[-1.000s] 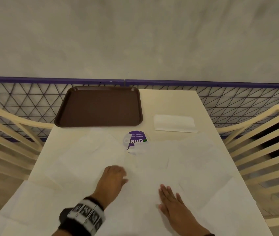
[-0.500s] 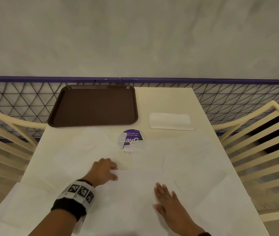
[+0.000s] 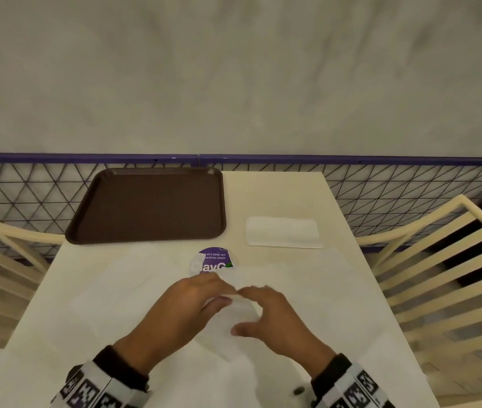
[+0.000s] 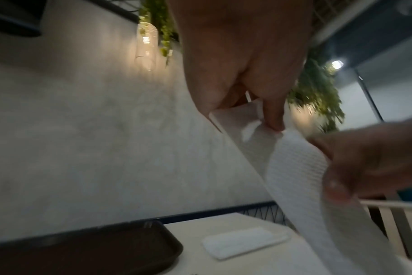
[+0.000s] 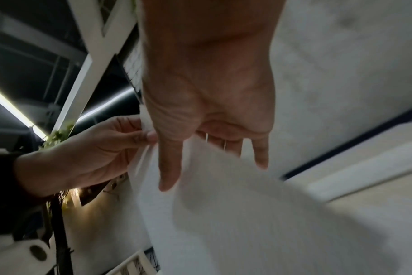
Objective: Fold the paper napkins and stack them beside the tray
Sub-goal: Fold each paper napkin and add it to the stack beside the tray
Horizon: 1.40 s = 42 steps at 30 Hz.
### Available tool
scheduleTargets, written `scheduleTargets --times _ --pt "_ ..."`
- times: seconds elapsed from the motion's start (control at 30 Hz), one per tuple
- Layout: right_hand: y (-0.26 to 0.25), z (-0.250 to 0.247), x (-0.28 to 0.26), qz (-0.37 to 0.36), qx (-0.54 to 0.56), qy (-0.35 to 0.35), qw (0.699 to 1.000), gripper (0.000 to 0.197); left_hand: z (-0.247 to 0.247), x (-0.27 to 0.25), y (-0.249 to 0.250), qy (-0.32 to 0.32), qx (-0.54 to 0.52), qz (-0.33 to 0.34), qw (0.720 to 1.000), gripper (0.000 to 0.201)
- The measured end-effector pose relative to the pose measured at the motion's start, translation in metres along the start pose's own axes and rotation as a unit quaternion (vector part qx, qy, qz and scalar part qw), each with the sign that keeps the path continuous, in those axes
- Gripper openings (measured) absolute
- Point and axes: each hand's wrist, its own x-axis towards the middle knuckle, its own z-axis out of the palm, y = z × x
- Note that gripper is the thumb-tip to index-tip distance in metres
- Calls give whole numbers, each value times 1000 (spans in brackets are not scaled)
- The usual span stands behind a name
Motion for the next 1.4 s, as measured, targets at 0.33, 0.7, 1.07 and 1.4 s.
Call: scheduleTargets --times 0.33,0.7,1.07,1.4 --pt "84 -66 12 180 250 -11 951 16 29 64 -26 125 -177 -239 947 27" --pt "161 -183 140 238 259 163 922 27 83 224 -66 2 -203 -229 952 31" --pt "222 -143 182 274 -1 198 941 51 153 239 -107 13 -87 -315 945 32" --pt "210 -134 168 242 -121 175 947 33 146 207 -87 -25 96 -293 951 47"
